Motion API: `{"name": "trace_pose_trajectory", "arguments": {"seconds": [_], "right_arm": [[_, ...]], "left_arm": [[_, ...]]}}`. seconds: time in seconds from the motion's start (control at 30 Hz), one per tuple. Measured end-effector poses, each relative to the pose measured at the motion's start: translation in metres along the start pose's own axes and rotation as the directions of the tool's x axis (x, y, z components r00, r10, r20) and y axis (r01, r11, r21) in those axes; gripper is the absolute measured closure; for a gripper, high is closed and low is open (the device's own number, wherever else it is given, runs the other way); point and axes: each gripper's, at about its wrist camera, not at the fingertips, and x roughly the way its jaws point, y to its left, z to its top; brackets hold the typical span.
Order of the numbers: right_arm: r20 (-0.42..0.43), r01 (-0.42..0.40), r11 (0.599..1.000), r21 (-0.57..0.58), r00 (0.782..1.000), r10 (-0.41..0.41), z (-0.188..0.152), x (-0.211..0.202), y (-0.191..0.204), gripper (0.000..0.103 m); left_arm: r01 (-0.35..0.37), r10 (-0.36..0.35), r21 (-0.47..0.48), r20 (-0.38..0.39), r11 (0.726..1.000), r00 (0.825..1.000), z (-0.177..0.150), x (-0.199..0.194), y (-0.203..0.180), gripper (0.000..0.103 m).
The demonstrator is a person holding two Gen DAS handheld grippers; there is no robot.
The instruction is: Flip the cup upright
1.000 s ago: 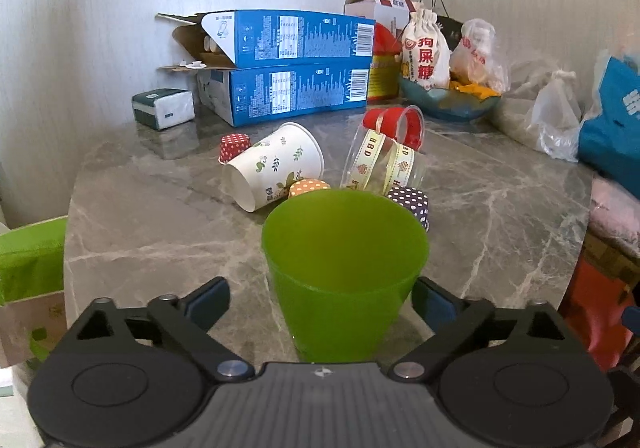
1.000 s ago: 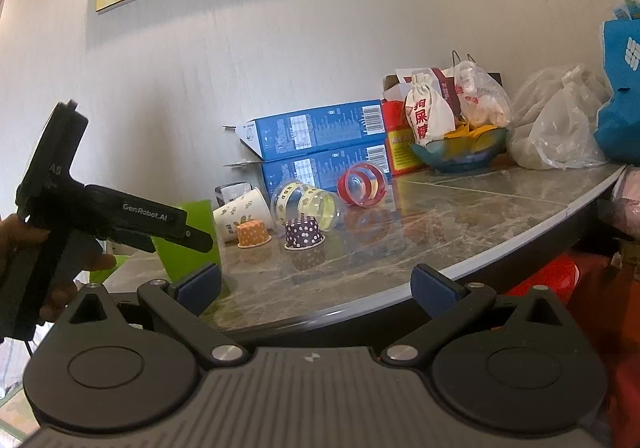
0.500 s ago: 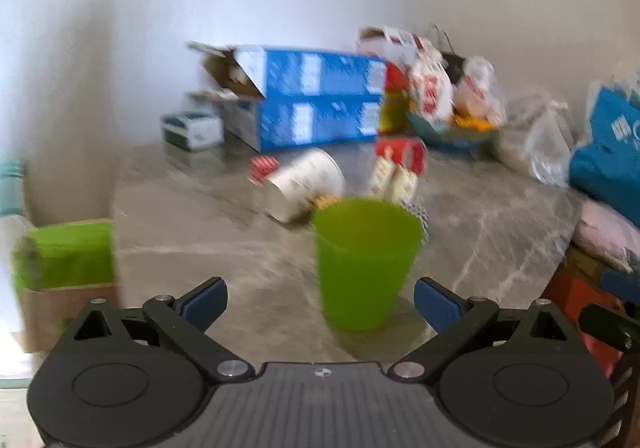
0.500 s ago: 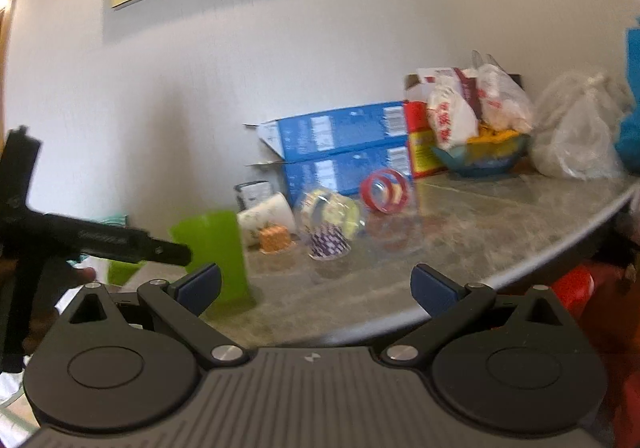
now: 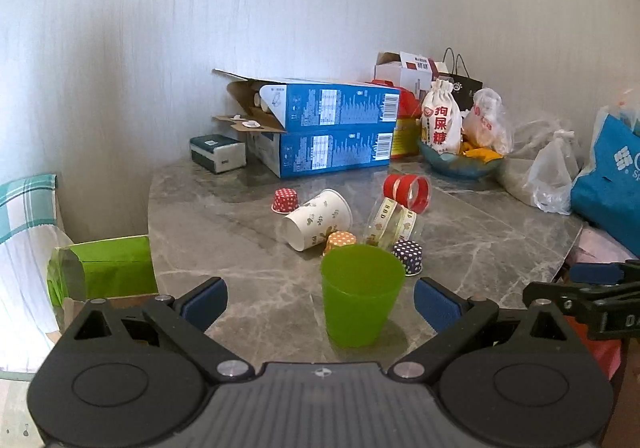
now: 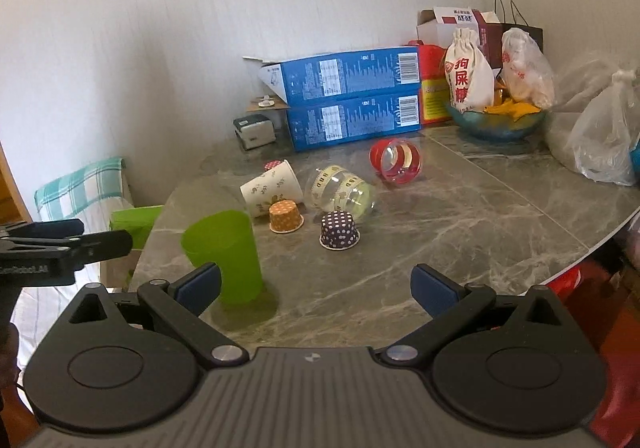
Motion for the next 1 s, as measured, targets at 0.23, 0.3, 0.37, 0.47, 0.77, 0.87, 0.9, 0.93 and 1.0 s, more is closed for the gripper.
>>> {"name": "trace_pose_trajectory", "arguments": {"seconds": [0.23,0.3,0.37,0.47,0.77,0.87,0.9,0.93,1.0], "right_arm": [[-0.019,-0.001,1.000,-0.021,1.000,0.001,0.002,0.002,0.005,0.001],[-0.016,-0.004,1.000,-0.026,1.000,0.004,0.002,0.001,0.008,0.001],[-0.010,-0.006,1.000,-0.027,1.000,0.006,0.003,-0.001,0.009,0.001],[-0.006,-0.006,1.000,-0.026,1.000,0.006,0.005,-0.005,0.011,0.001],[0.014,0.000,1.000,-0.020,1.000,0.000,0.008,-0.018,0.013,0.001],[0.012,0.005,1.000,-0.029,1.000,-0.005,0.008,-0.018,0.014,0.001],[0.009,0.008,0.999,-0.032,1.000,-0.008,0.008,-0.018,0.014,0.001],[0.008,0.010,1.000,-0.029,1.000,-0.010,0.008,-0.017,0.013,0.001],[0.005,0.002,1.000,-0.027,1.000,-0.002,0.007,-0.017,0.013,0.001]], "left_arm": [[-0.011,0.011,0.007,0.002,1.000,1.000,0.003,-0.002,-0.001,0.002],[-0.016,0.016,0.002,0.001,1.000,1.000,0.003,-0.004,-0.001,0.002],[-0.011,0.011,-0.006,0.001,1.000,1.000,0.004,-0.007,0.000,0.002],[-0.016,0.016,-0.013,0.009,1.000,1.000,0.004,-0.014,0.002,0.002],[-0.009,0.009,-0.006,0.010,1.000,1.000,0.003,-0.024,0.000,0.002],[-0.004,0.004,0.003,0.007,1.000,1.000,0.001,-0.024,-0.002,0.002],[-0.003,0.003,0.004,0.005,1.000,1.000,0.000,-0.023,-0.003,0.002],[-0.003,0.003,0.005,0.003,1.000,1.000,0.000,-0.023,-0.004,0.002],[-0.001,0.001,0.005,-0.001,1.000,1.000,-0.001,-0.021,-0.004,0.002]]}}
